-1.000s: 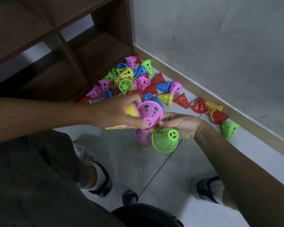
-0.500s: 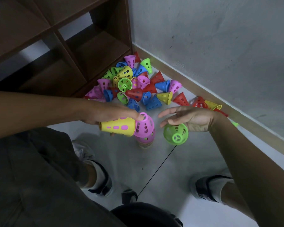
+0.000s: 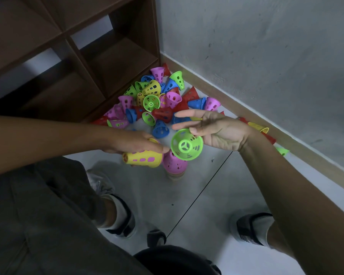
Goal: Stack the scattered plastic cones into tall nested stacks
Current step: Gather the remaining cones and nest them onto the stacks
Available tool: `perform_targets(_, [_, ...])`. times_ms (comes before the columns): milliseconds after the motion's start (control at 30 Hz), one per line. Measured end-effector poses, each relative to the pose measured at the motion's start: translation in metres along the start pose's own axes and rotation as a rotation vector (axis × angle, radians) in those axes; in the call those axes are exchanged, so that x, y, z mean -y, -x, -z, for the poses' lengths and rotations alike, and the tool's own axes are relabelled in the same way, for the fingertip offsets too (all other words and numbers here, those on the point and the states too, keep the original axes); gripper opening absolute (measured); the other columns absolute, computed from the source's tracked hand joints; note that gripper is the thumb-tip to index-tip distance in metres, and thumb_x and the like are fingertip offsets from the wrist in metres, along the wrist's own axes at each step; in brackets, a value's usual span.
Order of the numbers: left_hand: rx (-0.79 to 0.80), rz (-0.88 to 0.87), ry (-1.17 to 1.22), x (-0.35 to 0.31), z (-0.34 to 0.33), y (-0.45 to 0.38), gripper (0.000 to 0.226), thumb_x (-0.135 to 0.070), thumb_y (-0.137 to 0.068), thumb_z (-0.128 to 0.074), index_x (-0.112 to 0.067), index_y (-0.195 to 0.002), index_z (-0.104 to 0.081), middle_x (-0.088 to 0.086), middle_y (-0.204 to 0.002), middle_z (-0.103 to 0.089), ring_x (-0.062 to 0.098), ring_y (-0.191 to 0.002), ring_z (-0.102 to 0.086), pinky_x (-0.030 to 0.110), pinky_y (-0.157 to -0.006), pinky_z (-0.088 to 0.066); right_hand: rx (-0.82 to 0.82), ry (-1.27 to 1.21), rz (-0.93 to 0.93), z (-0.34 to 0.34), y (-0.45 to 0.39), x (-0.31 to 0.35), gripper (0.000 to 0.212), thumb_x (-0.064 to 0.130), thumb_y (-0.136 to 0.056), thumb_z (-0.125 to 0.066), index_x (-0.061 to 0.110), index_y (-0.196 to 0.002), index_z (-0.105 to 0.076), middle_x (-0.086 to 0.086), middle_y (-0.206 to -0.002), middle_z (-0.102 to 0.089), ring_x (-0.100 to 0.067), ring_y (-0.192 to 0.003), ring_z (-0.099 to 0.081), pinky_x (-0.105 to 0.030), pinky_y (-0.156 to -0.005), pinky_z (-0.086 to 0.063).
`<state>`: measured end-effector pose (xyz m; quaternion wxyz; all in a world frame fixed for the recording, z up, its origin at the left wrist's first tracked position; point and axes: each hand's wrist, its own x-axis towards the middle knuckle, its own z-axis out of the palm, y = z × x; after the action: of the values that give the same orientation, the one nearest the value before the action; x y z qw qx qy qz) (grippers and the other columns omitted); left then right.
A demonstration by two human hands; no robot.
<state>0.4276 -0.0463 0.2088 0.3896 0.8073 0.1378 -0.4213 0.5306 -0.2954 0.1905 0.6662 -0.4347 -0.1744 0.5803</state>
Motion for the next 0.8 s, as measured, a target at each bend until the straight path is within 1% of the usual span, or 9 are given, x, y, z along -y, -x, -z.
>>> perform_targets(33, [-0.011, -0.001, -0.009, 0.0, 0.001, 0.0, 0.071, -0.081, -0.051, -0.074, -0.029, -0.099, -0.069, -0.009, -0.089, -0.065, 0.006, -0.077, -0.061, 0.022, -0.07, -0.047, 0.019, -0.027, 0.005, -0.002, -0.004, -0.003, 0.054, -0.007, -0.089, -0.052, 0.008, -0.141, -0.048, -0.023, -0.138, -0.056, -0.03, -0.114, -0.064, -0.043, -0.1, -0.051])
perform_targets(100, [0.051, 0.016, -0.018, -0.002, 0.002, 0.005, 0.056, -0.07, -0.07, -0.07, -0.023, -0.1, -0.065, -0.002, -0.084, -0.063, 0.01, -0.07, -0.06, 0.025, -0.066, -0.048, 0.032, -0.038, -0.006, -0.003, -0.01, -0.01, 0.056, -0.008, -0.089, -0.053, 0.007, -0.143, -0.046, -0.024, -0.142, -0.052, -0.032, -0.117, -0.061, -0.044, -0.105, -0.048])
perform_targets(200, [0.072, 0.018, -0.025, -0.007, 0.009, 0.011, 0.043, -0.056, -0.086, -0.061, -0.015, -0.101, -0.06, 0.007, -0.082, -0.061, 0.016, -0.069, -0.06, 0.028, -0.063, -0.049, -0.024, 0.013, -0.038, 0.0, -0.017, -0.021, 0.06, -0.012, -0.089, -0.052, 0.006, -0.145, -0.043, -0.024, -0.143, -0.051, -0.029, -0.107, -0.048, -0.031, -0.096, -0.051])
perform_targets(300, [0.002, -0.033, -0.036, -0.011, 0.014, 0.014, 0.039, -0.049, -0.094, -0.056, -0.01, -0.088, -0.056, -0.003, -0.063, -0.061, 0.007, -0.055, -0.059, 0.016, -0.052, -0.046, -0.121, 0.046, -0.076, 0.003, -0.019, -0.03, 0.059, -0.015, -0.089, -0.053, 0.006, -0.144, -0.046, -0.022, -0.14, -0.054, -0.03, -0.113, -0.047, -0.026, -0.091, -0.053])
perform_targets(400, [-0.027, -0.076, 0.04, -0.017, 0.02, 0.016, 0.039, -0.049, -0.091, -0.057, -0.012, -0.083, -0.05, 0.0, -0.06, -0.049, 0.009, -0.05, -0.05, 0.017, -0.049, -0.04, -0.229, 0.112, -0.124, 0.004, -0.02, -0.036, 0.057, -0.012, -0.088, -0.058, 0.011, -0.139, -0.052, -0.017, -0.135, -0.06, -0.022, -0.118, -0.06, -0.028, -0.092, -0.054])
perform_targets(467, [-0.018, -0.069, 0.071, -0.02, 0.025, 0.019, 0.037, -0.05, -0.091, -0.058, -0.013, -0.085, -0.055, -0.002, -0.061, -0.057, 0.007, -0.053, -0.057, 0.017, -0.052, -0.044, -0.286, 0.172, -0.149, 0.005, -0.021, -0.038, 0.054, -0.009, -0.087, -0.063, 0.013, -0.135, -0.056, -0.014, -0.13, -0.064, -0.02, -0.118, -0.063, -0.031, -0.096, -0.052])
perform_targets(567, [0.039, -0.069, 0.095, -0.027, 0.031, 0.025, 0.039, -0.051, -0.087, -0.062, -0.014, -0.098, -0.061, -0.002, -0.07, -0.066, 0.009, -0.064, -0.065, 0.022, -0.059, -0.051, -0.371, 0.249, -0.163, 0.005, -0.022, -0.039, 0.05, -0.005, -0.084, -0.07, 0.015, -0.128, -0.06, -0.01, -0.124, -0.068, -0.022, -0.117, -0.065, -0.034, -0.101, -0.051])
perform_targets(667, [0.074, -0.069, 0.081, -0.036, 0.03, 0.029, 0.034, -0.054, -0.083, -0.063, -0.023, -0.096, -0.063, -0.004, -0.07, -0.068, 0.013, -0.068, -0.066, 0.029, -0.064, -0.053, -0.431, 0.287, -0.169, 0.006, -0.024, -0.042, 0.047, -0.002, -0.084, -0.073, 0.015, -0.127, -0.061, -0.013, -0.123, -0.068, -0.025, -0.114, -0.066, -0.037, -0.101, -0.052])
perform_targets(800, [0.099, -0.078, 0.045, -0.047, 0.019, 0.033, 0.03, -0.053, -0.085, -0.063, -0.023, -0.091, -0.065, -0.002, -0.073, -0.067, 0.013, -0.068, -0.065, 0.03, -0.065, -0.052, -0.475, 0.312, -0.197, 0.01, -0.024, -0.045, 0.042, 0.0, -0.086, -0.072, 0.013, -0.124, -0.061, -0.014, -0.12, -0.069, -0.026, -0.109, -0.069, -0.04, -0.096, -0.055])
